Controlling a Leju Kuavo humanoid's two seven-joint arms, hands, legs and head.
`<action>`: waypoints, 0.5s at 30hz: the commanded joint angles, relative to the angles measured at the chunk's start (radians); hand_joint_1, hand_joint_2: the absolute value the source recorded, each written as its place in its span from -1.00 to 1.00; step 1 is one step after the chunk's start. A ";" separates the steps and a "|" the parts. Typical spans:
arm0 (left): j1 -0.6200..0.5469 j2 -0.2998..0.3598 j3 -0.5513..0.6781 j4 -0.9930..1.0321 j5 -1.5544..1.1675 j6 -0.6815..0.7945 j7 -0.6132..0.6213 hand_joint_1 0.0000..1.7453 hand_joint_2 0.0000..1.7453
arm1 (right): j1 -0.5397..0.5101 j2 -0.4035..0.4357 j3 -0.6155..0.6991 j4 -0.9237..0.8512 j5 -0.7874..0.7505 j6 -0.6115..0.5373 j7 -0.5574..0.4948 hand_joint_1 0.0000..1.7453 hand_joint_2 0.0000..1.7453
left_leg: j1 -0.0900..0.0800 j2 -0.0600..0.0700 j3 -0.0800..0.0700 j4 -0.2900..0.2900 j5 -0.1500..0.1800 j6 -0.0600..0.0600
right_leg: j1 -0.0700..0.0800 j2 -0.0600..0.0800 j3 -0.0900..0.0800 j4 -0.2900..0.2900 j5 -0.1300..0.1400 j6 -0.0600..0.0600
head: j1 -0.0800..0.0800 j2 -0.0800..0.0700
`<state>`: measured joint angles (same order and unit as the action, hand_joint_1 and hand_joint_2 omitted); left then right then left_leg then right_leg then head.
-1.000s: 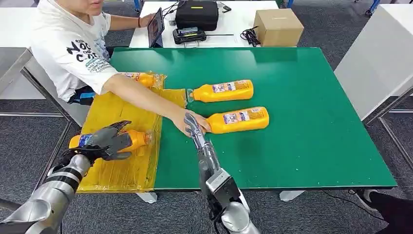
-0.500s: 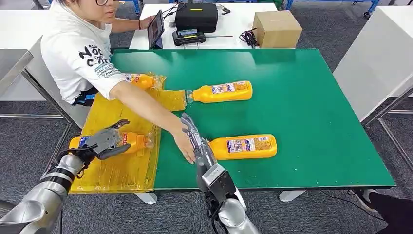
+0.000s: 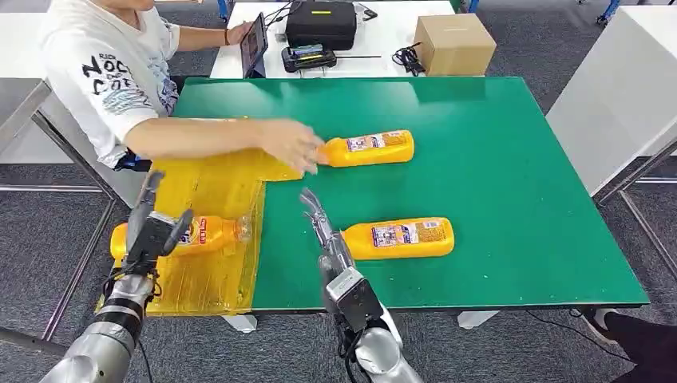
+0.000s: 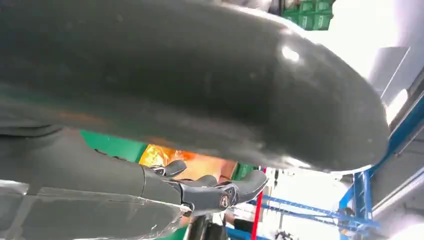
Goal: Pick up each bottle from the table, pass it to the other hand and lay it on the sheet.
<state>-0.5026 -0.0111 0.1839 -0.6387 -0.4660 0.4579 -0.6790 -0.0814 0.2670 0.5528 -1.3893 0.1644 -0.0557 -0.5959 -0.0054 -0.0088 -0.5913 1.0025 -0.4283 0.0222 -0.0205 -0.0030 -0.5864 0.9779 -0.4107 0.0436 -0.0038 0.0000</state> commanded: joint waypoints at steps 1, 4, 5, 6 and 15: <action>0.111 -0.144 0.087 -0.393 0.319 -0.070 -0.019 -1.00 1.00 | -0.009 -0.048 0.011 0.018 0.052 -0.069 0.009 -1.00 -1.00 | 0.003 -0.001 0.001 0.001 -0.002 -0.001 | 0.003 -0.001 0.003 -0.002 -0.002 -0.002 | 0.000 0.000; 0.124 -0.157 0.079 -0.424 0.329 -0.069 -0.019 -1.00 1.00 | -0.016 -0.063 0.003 0.017 0.079 -0.085 0.021 -1.00 -1.00 | 0.001 -0.001 -0.003 0.001 -0.001 -0.001 | 0.002 -0.001 -0.001 -0.001 -0.001 -0.001 | 0.000 0.000; 0.132 -0.157 0.073 -0.445 0.339 -0.073 -0.019 -1.00 1.00 | -0.020 -0.067 0.001 0.022 0.109 -0.104 0.034 -1.00 -1.00 | 0.001 0.000 -0.004 0.000 -0.001 -0.001 | 0.001 -0.001 -0.003 -0.001 -0.001 -0.001 | -0.001 0.000; 0.142 -0.159 0.064 -0.472 0.357 -0.089 -0.019 -1.00 1.00 | -0.026 -0.071 -0.005 0.027 0.130 -0.120 0.052 -1.00 -1.00 | 0.002 0.000 -0.003 0.001 -0.002 -0.001 | 0.002 -0.001 -0.002 -0.001 -0.001 -0.001 | 0.000 0.000; 0.241 -0.203 0.028 -0.565 0.470 -0.138 -0.019 -1.00 1.00 | -0.151 -0.191 -0.102 0.134 0.425 -0.207 0.238 -1.00 1.00 | 0.000 0.000 -0.006 0.000 -0.001 -0.001 | 0.000 0.000 -0.005 -0.002 0.000 0.000 | 0.000 0.000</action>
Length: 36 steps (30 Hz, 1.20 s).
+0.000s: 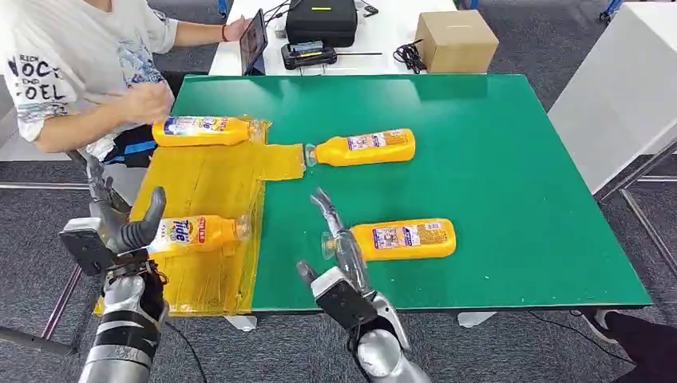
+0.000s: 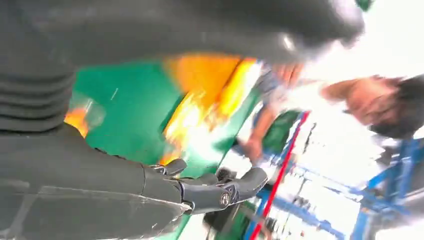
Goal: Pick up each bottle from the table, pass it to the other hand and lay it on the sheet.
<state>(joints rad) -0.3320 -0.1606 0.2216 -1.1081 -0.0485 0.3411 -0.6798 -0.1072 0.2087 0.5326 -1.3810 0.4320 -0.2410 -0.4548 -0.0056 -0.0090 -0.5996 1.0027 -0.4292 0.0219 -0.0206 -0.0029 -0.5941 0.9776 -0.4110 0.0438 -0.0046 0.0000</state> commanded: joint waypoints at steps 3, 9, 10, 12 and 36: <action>0.104 -0.058 -0.011 -0.106 0.063 -0.027 -0.017 -1.00 1.00 | -0.168 -0.179 -0.091 0.162 0.247 -0.027 0.172 -1.00 1.00 | 0.001 0.001 0.003 0.000 -0.001 -0.001 | 0.002 0.001 0.004 -0.002 0.000 -0.001 | 0.000 0.000; 0.185 -0.061 -0.006 -0.101 0.034 -0.031 -0.018 -1.00 1.00 | -0.255 -0.264 -0.148 0.228 0.311 0.033 0.239 -1.00 1.00 | 0.000 0.001 0.004 0.000 -0.001 0.000 | 0.001 0.000 0.005 -0.002 0.000 -0.001 | 0.000 0.000; 0.185 -0.061 -0.006 -0.101 0.034 -0.031 -0.018 -1.00 1.00 | -0.255 -0.264 -0.148 0.228 0.311 0.033 0.239 -1.00 1.00 | 0.002 0.002 0.005 0.000 -0.002 -0.001 | 0.002 0.002 0.006 -0.002 0.000 -0.001 | 0.000 0.000; 0.181 -0.060 -0.002 -0.088 0.034 -0.034 -0.018 -1.00 1.00 | -0.265 -0.268 -0.139 0.239 0.321 0.053 0.256 -1.00 1.00 | 0.001 0.001 0.004 0.001 -0.002 -0.001 | 0.002 0.000 0.005 -0.001 -0.001 -0.001 | 0.000 0.000; 0.111 -0.035 -0.029 0.093 -0.005 -0.072 -0.018 -1.00 1.00 | -0.481 -0.368 0.060 0.580 0.052 0.485 0.153 -1.00 1.00 | 0.000 -0.001 0.000 0.001 0.000 0.000 | 0.000 -0.001 0.001 0.000 0.000 0.000 | 0.000 0.000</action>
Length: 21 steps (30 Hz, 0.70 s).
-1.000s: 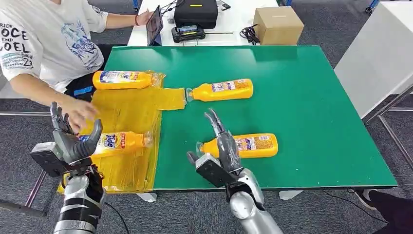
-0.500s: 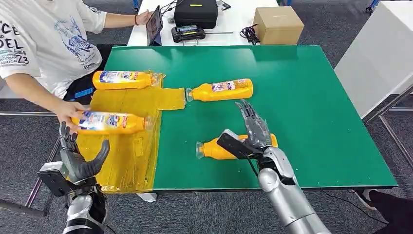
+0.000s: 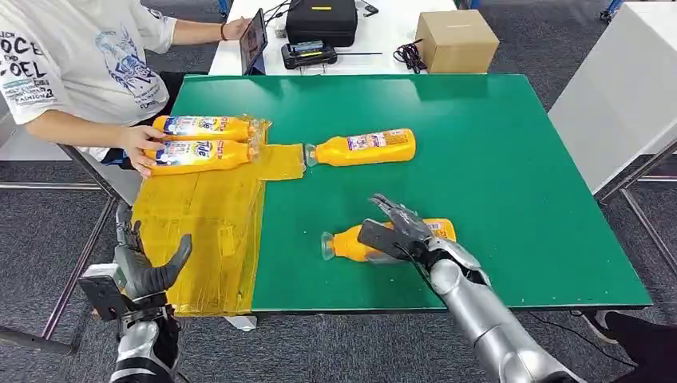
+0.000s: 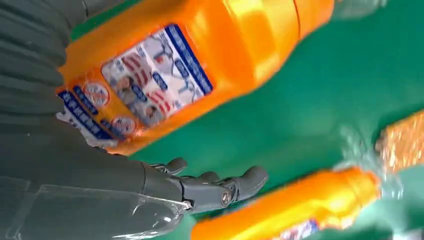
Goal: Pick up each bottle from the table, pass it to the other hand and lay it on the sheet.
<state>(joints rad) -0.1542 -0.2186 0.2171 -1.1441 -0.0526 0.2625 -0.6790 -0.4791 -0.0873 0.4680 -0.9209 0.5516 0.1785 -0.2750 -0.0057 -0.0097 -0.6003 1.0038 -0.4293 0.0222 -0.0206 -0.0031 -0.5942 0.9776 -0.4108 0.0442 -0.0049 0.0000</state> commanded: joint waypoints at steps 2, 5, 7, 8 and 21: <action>-0.067 0.023 -0.027 0.127 0.000 0.006 -0.019 -1.00 1.00 | -0.113 -0.085 0.142 0.109 -0.075 0.073 -0.025 -1.00 1.00 | 0.000 0.000 0.002 0.000 0.000 -0.001 | 0.000 -0.001 0.002 0.000 0.000 -0.001 | 0.000 0.000; -0.067 0.025 -0.031 0.129 0.003 0.002 -0.019 -1.00 1.00 | -0.127 -0.107 0.184 0.109 -0.096 0.084 -0.008 -1.00 1.00 | 0.001 0.000 0.002 0.001 -0.001 -0.001 | 0.001 0.000 0.003 0.000 -0.001 -0.002 | 0.000 0.000; -0.070 0.026 -0.033 0.135 0.005 -0.002 -0.019 -1.00 1.00 | -0.136 -0.120 0.204 0.113 -0.100 0.089 -0.006 -1.00 1.00 | 0.000 0.000 0.002 0.000 0.000 -0.001 | 0.001 0.000 0.002 0.000 0.000 -0.001 | 0.000 0.000; -0.071 0.025 -0.033 0.137 0.007 -0.003 -0.019 -1.00 1.00 | -0.140 -0.128 0.213 0.114 -0.100 0.086 -0.004 -1.00 1.00 | 0.001 0.001 0.003 0.001 -0.001 -0.001 | 0.001 0.000 0.004 0.000 -0.001 -0.002 | 0.000 0.000; -0.076 0.017 -0.028 0.156 0.026 -0.015 -0.019 -1.00 1.00 | -0.197 -0.214 0.318 0.056 -0.127 0.132 0.031 -1.00 1.00 | 0.001 0.000 0.002 0.001 -0.001 -0.001 | 0.001 0.000 0.002 0.001 -0.001 -0.001 | 0.000 0.000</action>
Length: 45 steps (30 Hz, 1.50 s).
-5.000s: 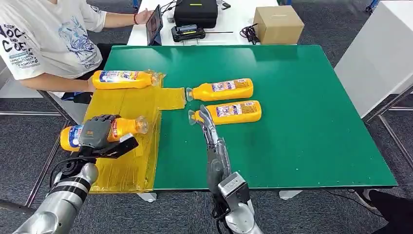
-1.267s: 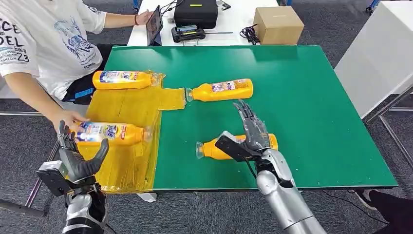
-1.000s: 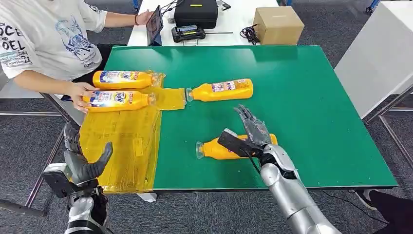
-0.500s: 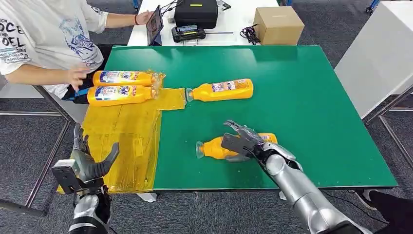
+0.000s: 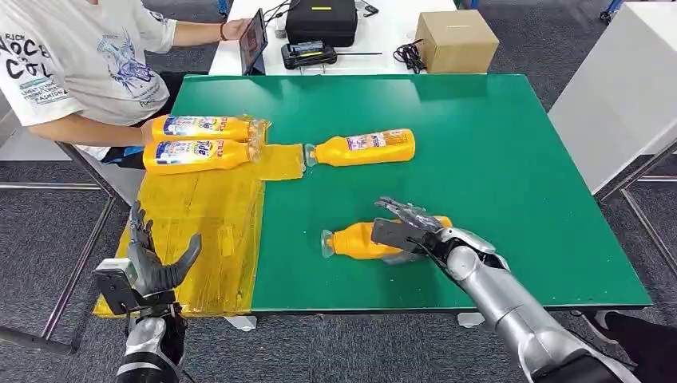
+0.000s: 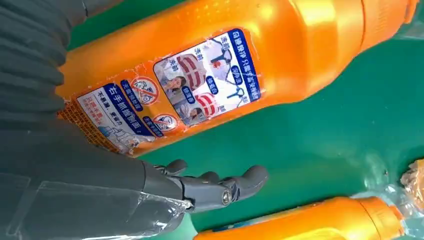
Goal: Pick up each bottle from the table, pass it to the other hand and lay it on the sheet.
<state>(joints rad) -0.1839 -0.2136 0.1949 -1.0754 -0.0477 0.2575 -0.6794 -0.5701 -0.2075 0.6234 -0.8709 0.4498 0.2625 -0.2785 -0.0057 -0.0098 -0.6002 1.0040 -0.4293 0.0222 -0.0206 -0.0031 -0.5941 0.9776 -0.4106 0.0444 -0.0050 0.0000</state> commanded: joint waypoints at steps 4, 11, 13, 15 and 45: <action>-0.049 0.006 -0.005 0.091 0.034 -0.019 -0.019 -1.00 1.00 | -0.145 -0.144 0.212 -0.048 -0.052 0.090 0.075 -1.00 1.00 | 0.000 0.000 0.000 0.001 0.000 -0.001 | 0.000 0.000 0.000 0.001 0.000 -0.001 | 0.000 0.000; -0.065 -0.004 -0.011 0.119 0.054 -0.035 -0.019 -1.00 1.00 | -0.231 -0.210 0.365 -0.063 -0.108 0.178 0.111 -1.00 1.00 | 0.000 0.001 0.001 0.002 -0.001 -0.001 | 0.000 0.000 0.001 0.002 -0.001 -0.001 | 0.000 0.000; -0.064 -0.004 -0.011 0.119 0.054 -0.035 -0.019 -1.00 1.00 | -0.232 -0.210 0.366 -0.063 -0.110 0.178 0.112 -1.00 1.00 | 0.000 0.001 0.001 0.001 -0.001 -0.001 | 0.000 0.000 0.001 0.001 0.000 -0.001 | 0.000 0.000; -0.065 -0.006 -0.011 0.121 0.060 -0.036 -0.019 -1.00 1.00 | -0.250 -0.208 0.405 -0.053 -0.114 0.186 0.124 -1.00 1.00 | 0.001 0.001 0.003 0.002 -0.002 -0.002 | 0.001 0.001 0.003 0.001 -0.001 -0.002 | 0.000 0.000; -0.084 -0.016 -0.036 0.172 0.069 -0.050 -0.015 -1.00 1.00 | -0.231 -0.063 0.575 0.170 -0.099 0.074 0.106 -1.00 1.00 | 0.001 0.000 0.002 0.000 -0.001 -0.001 | 0.001 0.000 0.003 -0.001 0.000 -0.001 | 0.000 0.000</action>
<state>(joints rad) -0.2342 -0.2304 0.1682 -0.9693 0.0130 0.2079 -0.6794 -0.7643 -0.3117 1.0933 -0.8206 0.3257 0.3567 -0.1785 -0.0061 -0.0098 -0.6005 1.0044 -0.4292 0.0224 -0.0208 -0.0031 -0.5941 0.9776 -0.4100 0.0452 -0.0046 0.0000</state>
